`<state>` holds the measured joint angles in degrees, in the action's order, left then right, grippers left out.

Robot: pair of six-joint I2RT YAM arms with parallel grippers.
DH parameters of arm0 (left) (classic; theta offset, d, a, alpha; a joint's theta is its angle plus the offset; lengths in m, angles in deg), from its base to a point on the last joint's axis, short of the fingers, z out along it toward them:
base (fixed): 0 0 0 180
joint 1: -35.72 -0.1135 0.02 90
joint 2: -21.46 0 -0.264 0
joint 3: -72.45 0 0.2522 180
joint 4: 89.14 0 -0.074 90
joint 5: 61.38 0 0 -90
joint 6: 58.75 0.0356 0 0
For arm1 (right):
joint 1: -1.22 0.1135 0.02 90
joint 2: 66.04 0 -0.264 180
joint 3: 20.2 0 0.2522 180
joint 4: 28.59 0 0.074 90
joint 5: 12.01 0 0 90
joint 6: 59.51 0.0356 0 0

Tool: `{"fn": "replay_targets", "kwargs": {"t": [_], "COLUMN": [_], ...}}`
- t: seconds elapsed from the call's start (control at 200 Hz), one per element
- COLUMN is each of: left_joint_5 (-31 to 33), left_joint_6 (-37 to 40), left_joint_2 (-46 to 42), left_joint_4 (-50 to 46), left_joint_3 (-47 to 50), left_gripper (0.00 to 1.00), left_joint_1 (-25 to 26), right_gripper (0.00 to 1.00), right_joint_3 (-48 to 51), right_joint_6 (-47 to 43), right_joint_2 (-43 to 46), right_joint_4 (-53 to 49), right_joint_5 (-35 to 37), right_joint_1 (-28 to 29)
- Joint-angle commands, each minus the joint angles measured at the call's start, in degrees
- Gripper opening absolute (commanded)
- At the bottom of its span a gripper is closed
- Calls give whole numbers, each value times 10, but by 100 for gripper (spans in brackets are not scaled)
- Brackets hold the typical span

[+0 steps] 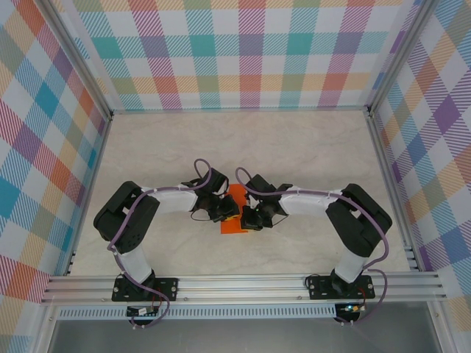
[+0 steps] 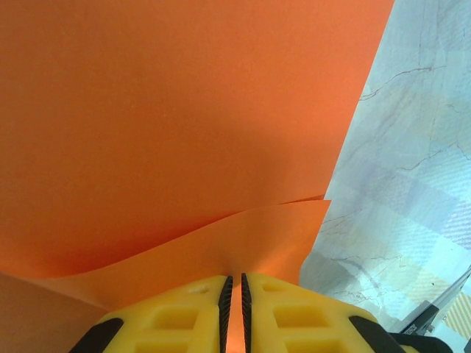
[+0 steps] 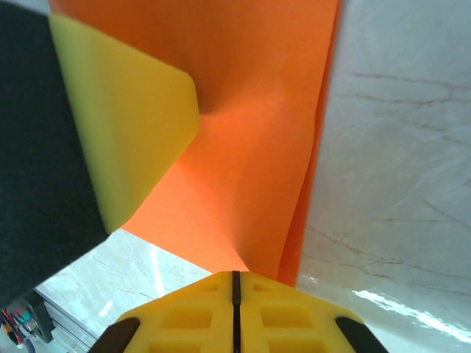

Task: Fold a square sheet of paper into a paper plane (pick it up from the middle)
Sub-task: Fold the triangle a second time at the center of the table.

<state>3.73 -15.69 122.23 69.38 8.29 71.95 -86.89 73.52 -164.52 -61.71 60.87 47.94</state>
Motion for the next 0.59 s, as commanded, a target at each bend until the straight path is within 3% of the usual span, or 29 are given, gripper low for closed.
{"fn": "replay_targets", "kwargs": {"t": [0.0, 0.37, 0.59], "left_joint_5": [50, 55, 53], "left_joint_6": [-6, -2, 0], "left_joint_2": [10, 8, 9], "left_joint_4": [-42, -46, -42], "left_joint_3": [16, 18, 21], "left_gripper": [16, 16, 16], "left_joint_1": [-4, -4, -5], "right_gripper": [8, 8, 9], "right_joint_3": [6, 39, 60], "right_joint_6": [8, 17, 14], "right_joint_2": [-11, -4, 68], "right_joint_4": [-2, -30, -5], "right_joint_5": [7, 42, 28], "right_joint_1": [4, 4, 4]}}
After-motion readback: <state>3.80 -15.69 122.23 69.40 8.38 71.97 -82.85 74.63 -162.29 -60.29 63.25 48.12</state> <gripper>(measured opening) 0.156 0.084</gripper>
